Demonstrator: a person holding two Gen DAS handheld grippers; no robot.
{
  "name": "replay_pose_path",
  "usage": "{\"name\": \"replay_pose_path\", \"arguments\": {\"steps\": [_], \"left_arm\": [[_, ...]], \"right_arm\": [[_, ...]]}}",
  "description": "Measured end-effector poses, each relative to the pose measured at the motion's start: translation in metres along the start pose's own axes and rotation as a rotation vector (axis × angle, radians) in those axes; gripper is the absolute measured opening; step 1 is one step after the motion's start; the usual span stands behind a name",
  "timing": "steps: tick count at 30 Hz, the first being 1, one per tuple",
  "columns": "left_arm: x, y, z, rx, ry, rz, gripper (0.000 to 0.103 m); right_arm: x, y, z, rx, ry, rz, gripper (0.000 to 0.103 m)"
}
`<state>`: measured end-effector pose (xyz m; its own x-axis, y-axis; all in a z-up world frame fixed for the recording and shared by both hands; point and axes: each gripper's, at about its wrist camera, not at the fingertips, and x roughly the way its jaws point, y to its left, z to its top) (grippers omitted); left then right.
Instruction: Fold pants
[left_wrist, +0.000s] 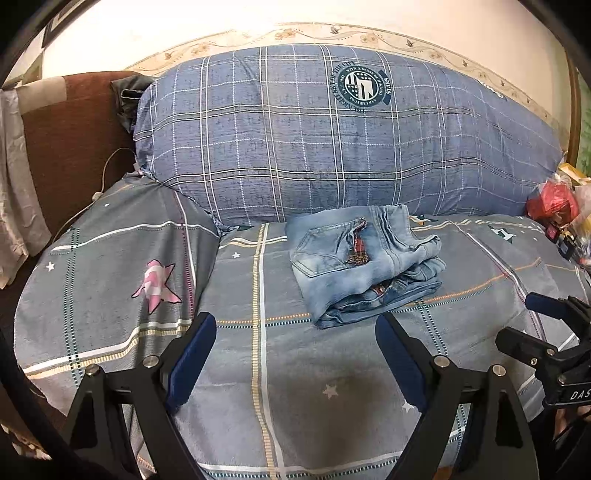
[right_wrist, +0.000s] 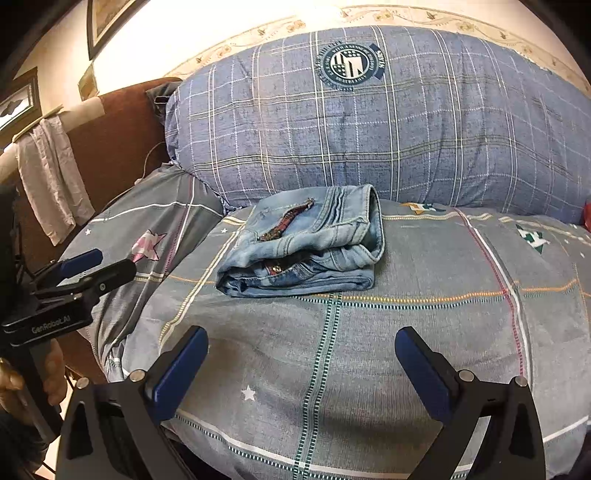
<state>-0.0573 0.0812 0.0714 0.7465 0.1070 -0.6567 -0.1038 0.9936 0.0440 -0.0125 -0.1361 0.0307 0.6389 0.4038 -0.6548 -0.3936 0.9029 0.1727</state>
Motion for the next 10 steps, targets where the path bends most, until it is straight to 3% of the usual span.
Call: {"name": "replay_pose_path", "arguments": {"steps": [10], "left_arm": [[0.004,0.001,-0.002,-0.035,0.03,0.005,0.088]], "right_arm": [[0.013,0.01,0.001,-0.028,0.02,0.042,0.102]]}}
